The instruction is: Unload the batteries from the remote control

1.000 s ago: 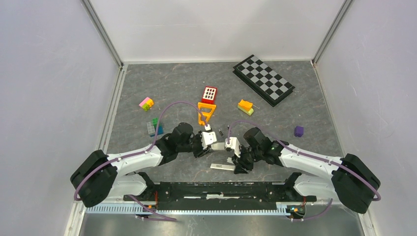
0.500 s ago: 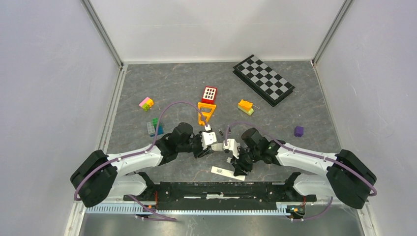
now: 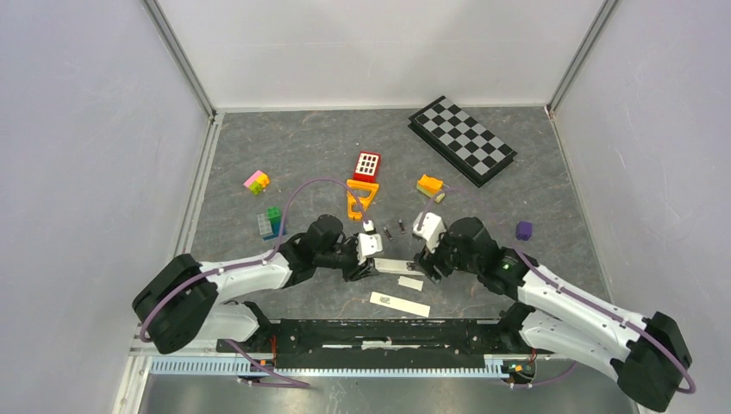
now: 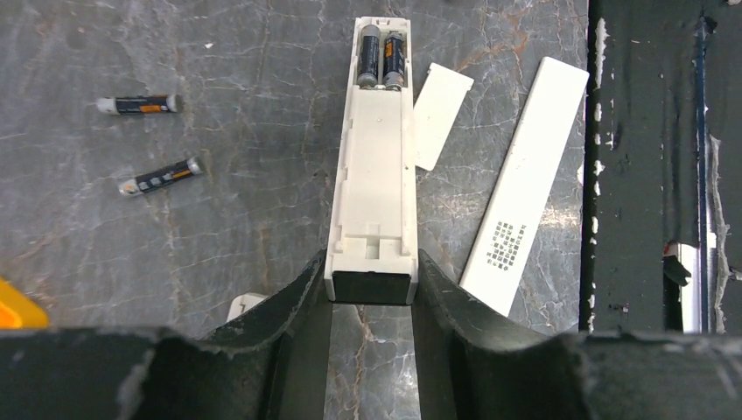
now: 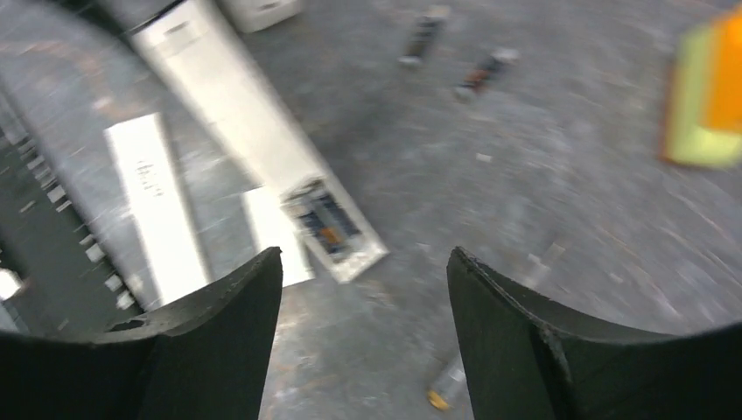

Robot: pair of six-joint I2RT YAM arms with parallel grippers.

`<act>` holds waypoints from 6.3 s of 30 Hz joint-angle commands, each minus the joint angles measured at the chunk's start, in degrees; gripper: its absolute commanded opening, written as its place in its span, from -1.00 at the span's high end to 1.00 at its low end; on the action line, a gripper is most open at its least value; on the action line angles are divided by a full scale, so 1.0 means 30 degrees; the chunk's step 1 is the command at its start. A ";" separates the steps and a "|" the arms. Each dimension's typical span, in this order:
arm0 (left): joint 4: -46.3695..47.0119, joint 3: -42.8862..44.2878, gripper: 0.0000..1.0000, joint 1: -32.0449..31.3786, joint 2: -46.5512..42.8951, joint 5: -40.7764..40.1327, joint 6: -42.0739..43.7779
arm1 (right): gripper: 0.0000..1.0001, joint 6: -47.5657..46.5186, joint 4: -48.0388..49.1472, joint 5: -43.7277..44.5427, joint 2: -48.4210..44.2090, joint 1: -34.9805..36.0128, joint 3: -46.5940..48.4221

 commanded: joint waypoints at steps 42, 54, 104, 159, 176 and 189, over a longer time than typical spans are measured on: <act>0.2632 0.2159 -0.87 -0.0797 -0.0844 -0.2270 -0.4381 | 0.04 0.6732 0.0363 0.3231 0.3779 -0.8053 -0.1525; 0.0605 0.3533 -0.99 -0.0446 -0.2861 -0.9665 -1.0121 | 0.20 0.6777 0.0275 0.3580 0.3946 -0.7338 -0.1833; -0.5406 1.0199 -0.60 0.2294 0.4202 0.0688 -1.7832 | 1.00 0.0859 0.6978 0.3536 -0.2161 -0.0273 -0.3429; -0.3410 0.9743 0.96 0.1511 0.4971 0.0032 -1.9672 | 0.29 0.0797 0.9076 0.6615 -0.2820 0.2585 -0.4147; 0.0497 0.6131 0.96 0.2363 0.0148 -0.2651 -1.9071 | -0.78 0.8355 0.9191 0.6380 -0.5107 -0.1336 -0.1780; 0.3300 0.4152 0.96 0.2565 -0.2523 -0.2330 -1.9288 | -0.81 1.9604 2.0676 -0.6502 -0.4670 -0.9708 -0.6583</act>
